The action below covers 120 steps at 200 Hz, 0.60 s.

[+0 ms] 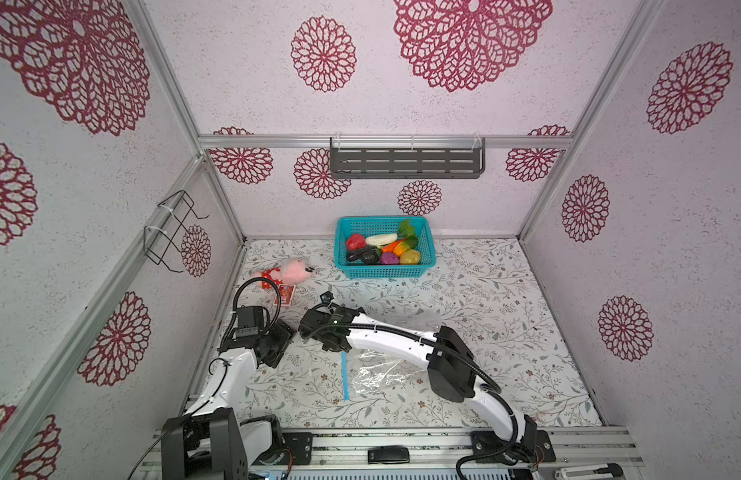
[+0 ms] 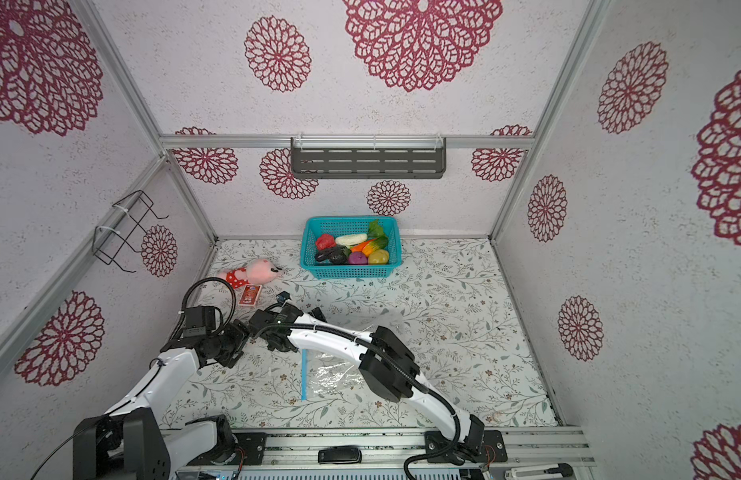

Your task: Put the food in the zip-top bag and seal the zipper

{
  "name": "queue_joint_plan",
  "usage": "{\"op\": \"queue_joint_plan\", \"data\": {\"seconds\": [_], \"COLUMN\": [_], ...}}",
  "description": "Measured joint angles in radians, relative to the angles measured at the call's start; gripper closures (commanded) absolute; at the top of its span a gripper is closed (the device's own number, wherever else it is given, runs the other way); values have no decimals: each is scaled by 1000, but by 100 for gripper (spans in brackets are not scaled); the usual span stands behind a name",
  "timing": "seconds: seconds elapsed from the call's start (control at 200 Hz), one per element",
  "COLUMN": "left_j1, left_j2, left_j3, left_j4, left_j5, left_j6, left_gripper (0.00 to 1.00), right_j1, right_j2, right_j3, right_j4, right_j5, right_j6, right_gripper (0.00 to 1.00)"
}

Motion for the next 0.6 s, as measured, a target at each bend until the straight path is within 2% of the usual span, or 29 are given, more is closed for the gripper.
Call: {"op": "queue_joint_plan", "data": {"seconds": [0.19, 0.6], "left_j1": [29, 32], "left_j2": [-1, 35], "left_j3": [-8, -8], "left_j4": [-42, -43], "left_j5": [-32, -38], "left_j6": [-3, -4], "left_gripper": [16, 14], "right_j1": [5, 19], "right_j2": [113, 174], "right_j3": [140, 146], "right_j4": [-59, -148], "right_j5": [-9, 9], "right_j6": [-19, -18], "right_gripper": [1, 1]}}
